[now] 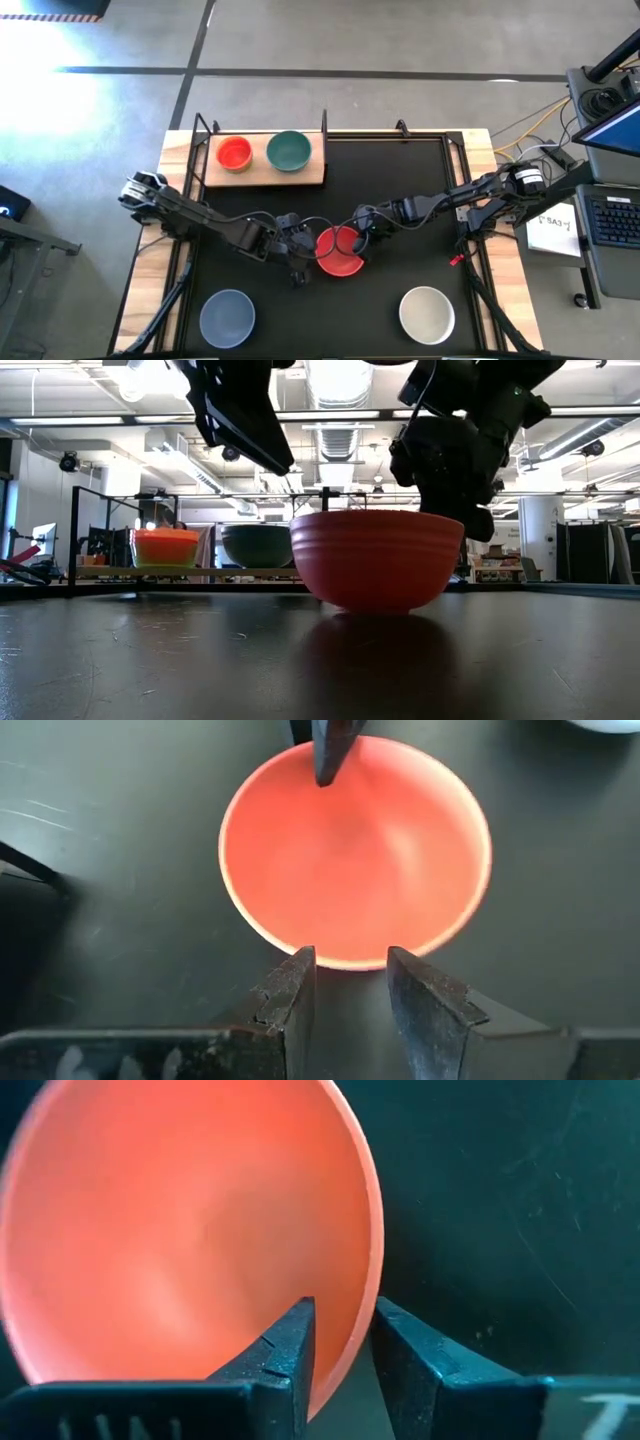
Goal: Place and stack bowls onto a shelf
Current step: Stack the large orange bowl onto the green bowl on the shelf
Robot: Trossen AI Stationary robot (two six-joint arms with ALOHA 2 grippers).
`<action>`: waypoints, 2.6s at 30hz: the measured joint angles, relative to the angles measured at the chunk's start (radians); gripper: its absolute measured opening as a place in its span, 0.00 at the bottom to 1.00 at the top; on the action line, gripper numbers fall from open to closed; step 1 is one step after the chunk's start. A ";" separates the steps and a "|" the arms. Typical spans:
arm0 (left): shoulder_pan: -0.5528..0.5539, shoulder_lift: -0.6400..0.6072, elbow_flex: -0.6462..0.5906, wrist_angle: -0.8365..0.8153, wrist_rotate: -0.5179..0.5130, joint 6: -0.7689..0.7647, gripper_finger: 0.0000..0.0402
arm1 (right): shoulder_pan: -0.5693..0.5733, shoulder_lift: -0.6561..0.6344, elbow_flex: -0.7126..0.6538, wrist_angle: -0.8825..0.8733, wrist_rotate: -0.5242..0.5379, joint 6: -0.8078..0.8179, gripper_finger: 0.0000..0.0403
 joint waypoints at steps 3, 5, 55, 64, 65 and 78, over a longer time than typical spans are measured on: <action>0.000 0.008 0.000 0.000 -0.009 0.000 0.27 | 0.000 0.000 0.000 0.018 0.002 -0.001 0.16; 0.000 0.011 0.000 0.000 -0.010 -0.001 0.27 | 0.000 0.000 -0.002 0.033 0.002 -0.004 0.10; 0.016 0.010 0.108 0.113 -0.962 0.194 0.27 | 0.033 -0.010 0.498 -0.389 1.047 -0.630 0.02; 0.053 0.010 0.109 0.147 -1.005 0.275 0.27 | 0.035 -0.009 0.498 -0.234 1.047 -0.819 0.02; 0.058 0.010 0.109 0.147 -1.006 0.274 0.27 | 0.035 -0.009 0.498 -0.218 1.047 -0.839 0.02; 0.107 0.010 0.110 0.147 -0.995 0.273 0.27 | 0.040 -0.008 0.498 -0.068 0.887 -1.014 0.02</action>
